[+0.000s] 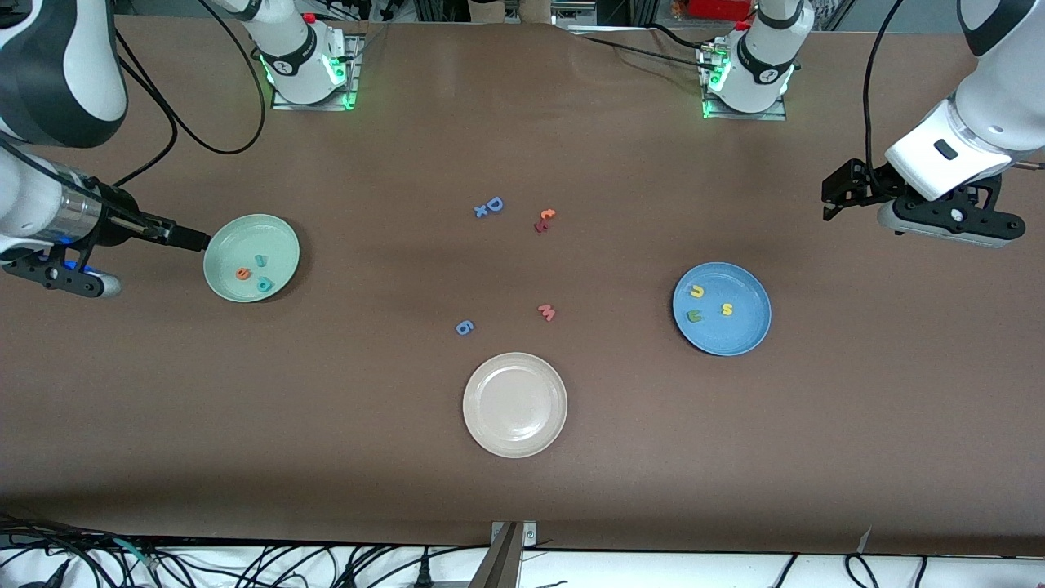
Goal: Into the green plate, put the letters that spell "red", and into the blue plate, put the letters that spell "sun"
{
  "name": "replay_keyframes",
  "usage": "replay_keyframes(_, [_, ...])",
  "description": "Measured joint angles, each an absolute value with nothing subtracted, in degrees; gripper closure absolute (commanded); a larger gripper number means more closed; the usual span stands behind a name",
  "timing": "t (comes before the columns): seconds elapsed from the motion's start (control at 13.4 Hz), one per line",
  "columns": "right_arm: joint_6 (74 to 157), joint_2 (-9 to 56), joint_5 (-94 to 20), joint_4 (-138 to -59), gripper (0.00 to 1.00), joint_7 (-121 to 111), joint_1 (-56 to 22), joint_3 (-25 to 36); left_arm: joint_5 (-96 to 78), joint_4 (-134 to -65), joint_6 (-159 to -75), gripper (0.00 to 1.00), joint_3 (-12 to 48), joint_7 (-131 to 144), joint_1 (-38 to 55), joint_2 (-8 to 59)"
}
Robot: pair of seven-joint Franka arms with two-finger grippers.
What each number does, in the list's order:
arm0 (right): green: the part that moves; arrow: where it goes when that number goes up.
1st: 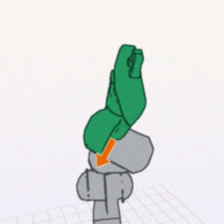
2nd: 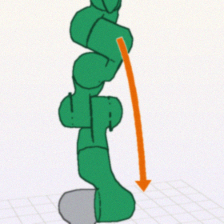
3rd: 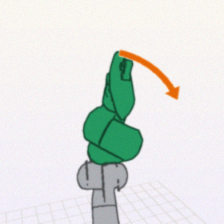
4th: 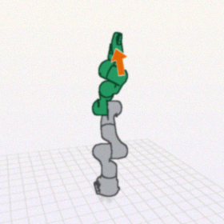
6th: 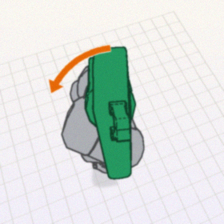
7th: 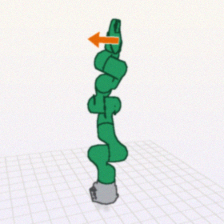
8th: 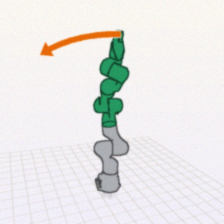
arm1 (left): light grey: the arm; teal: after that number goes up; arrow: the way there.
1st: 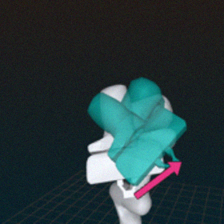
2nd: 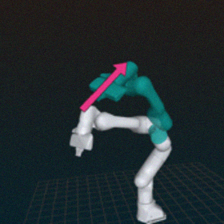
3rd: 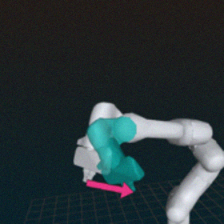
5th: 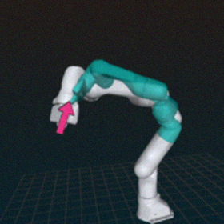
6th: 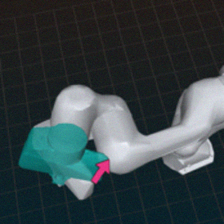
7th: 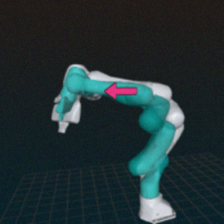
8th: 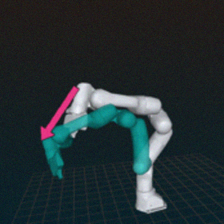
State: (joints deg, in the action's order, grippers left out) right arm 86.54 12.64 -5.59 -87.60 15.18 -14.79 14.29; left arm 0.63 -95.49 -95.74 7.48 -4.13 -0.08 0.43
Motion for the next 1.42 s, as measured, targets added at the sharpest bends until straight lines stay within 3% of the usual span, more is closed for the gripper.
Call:
replay_keyframes(0.3, [86.51,11.78,0.5,-85.36,0.01,15.02,0.89,-6.53,0.63,-95.49,-95.74,0.0,7.48,-4.13,-0.07,0.43])
replay_keyframes(0.45, [86.57,10.84,1.62,-85.3,0.01,13.66,4.17,-10.86,0.63,-95.49,-95.74,0.0,7.48,-4.13,-0.07,0.43])
replay_keyframes(1.42, [88.81,10.79,-0.38,-85.33,0.01,10.99,2.99,-10.12,0.63,-95.49,-95.74,0.0,7.48,-4.13,0.0,0.44])
